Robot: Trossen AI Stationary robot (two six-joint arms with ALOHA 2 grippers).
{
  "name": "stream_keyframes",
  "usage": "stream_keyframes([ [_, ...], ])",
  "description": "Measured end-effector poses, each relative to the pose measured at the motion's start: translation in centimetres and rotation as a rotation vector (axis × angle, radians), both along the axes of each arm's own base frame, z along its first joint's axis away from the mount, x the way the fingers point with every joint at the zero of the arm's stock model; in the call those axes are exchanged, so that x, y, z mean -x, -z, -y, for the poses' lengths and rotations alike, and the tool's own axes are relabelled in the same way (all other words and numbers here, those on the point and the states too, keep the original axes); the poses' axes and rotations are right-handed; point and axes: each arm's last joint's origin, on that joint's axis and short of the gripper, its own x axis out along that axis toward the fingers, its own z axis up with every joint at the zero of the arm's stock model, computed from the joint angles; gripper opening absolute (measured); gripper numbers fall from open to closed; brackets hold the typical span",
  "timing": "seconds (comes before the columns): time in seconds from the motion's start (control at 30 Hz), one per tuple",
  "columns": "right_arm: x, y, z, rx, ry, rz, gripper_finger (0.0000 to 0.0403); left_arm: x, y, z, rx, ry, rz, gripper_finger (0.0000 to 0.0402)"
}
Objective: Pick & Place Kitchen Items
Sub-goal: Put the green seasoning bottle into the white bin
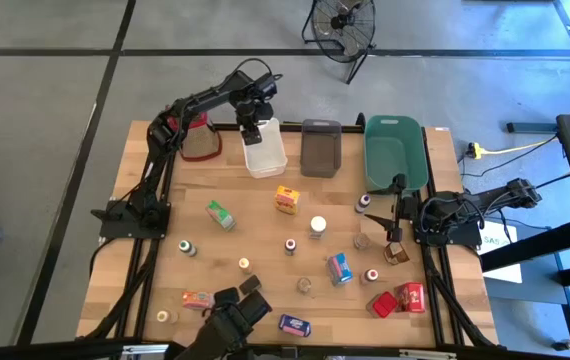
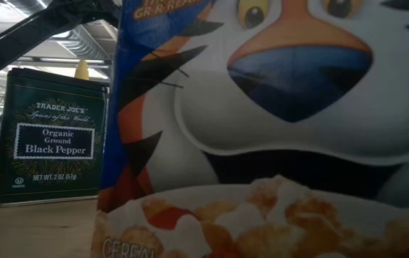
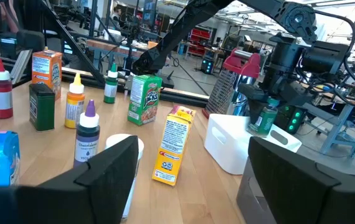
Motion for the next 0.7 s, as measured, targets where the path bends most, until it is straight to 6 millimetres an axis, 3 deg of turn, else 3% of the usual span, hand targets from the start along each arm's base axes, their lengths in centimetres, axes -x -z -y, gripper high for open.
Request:
stream_keyframes([
  [0.7, 0.00, 0.00, 0.00, 0.000, 0.002, 0.000, 0.0307, -0.07, 0.01, -0.01, 0.013, 0.024, 0.020, 0.0207],
])
